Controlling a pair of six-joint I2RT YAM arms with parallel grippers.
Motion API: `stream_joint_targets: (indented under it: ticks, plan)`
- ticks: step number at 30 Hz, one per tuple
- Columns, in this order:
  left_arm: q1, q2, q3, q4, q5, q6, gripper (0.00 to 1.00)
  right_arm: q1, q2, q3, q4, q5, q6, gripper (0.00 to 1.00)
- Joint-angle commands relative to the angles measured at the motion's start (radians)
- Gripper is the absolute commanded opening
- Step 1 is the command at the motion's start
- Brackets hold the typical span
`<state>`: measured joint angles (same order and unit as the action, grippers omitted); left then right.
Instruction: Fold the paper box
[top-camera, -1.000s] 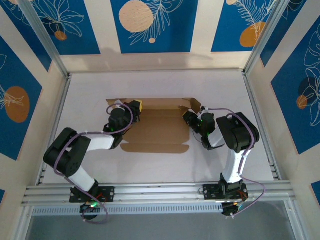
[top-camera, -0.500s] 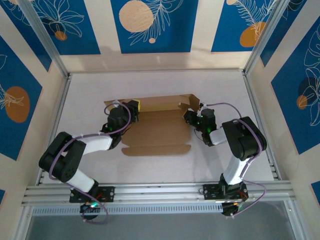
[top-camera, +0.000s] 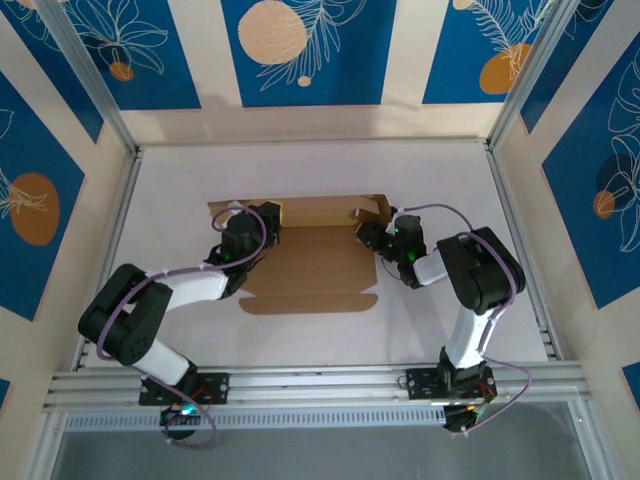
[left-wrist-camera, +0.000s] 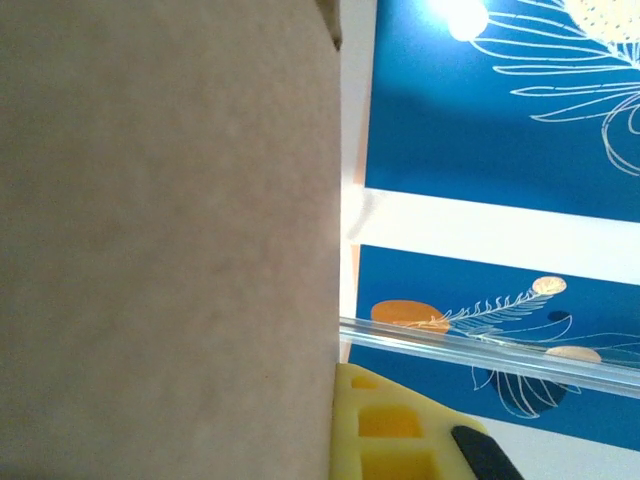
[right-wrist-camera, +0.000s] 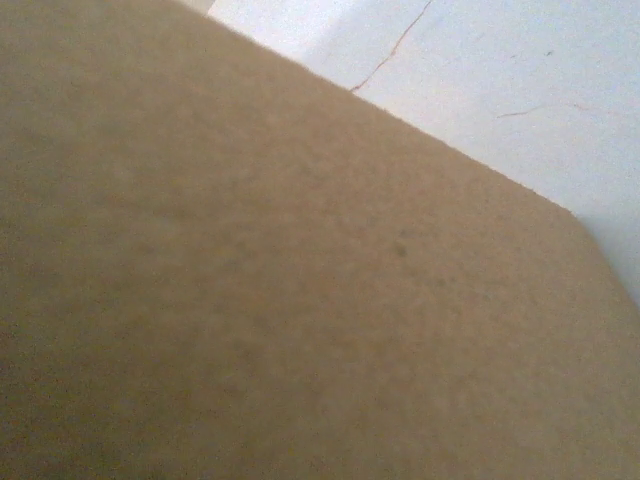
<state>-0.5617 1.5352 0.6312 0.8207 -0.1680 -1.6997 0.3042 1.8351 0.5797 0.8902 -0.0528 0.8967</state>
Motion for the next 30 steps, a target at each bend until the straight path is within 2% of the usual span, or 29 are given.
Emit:
stream_joint_targets:
  ticks: [1, 4, 10, 15, 18, 27, 30]
  plan:
    - [-0.037, 0.008, 0.023, -0.041, 0.055, 0.017, 0.0, 0.015, 0.036, 0.049, 0.077, -0.123, 0.085, 0.34]
    - [-0.038, 0.006, 0.021, -0.045, 0.054, 0.019, 0.0, 0.017, 0.057, 0.058, 0.079, -0.141, 0.095, 0.38]
    - [-0.038, 0.021, 0.021, -0.041, 0.056, 0.013, 0.0, 0.012, 0.109, 0.064, 0.205, -0.26, 0.155, 0.49]
    - [-0.038, 0.032, 0.019, -0.03, 0.061, 0.008, 0.0, 0.012, 0.148, 0.09, 0.223, -0.316, 0.187, 0.51]
    - [-0.039, 0.031, 0.017, -0.028, 0.062, 0.006, 0.0, 0.012, 0.149, 0.105, 0.141, -0.295, 0.168, 0.52]
    - [-0.045, 0.032, 0.02, -0.024, 0.062, 0.005, 0.0, 0.088, 0.099, 0.231, -0.341, -0.102, 0.027, 0.54]
    - [-0.045, 0.031, 0.017, -0.022, 0.059, 0.0, 0.0, 0.093, 0.096, 0.234, -0.386, -0.049, 0.031, 0.54]
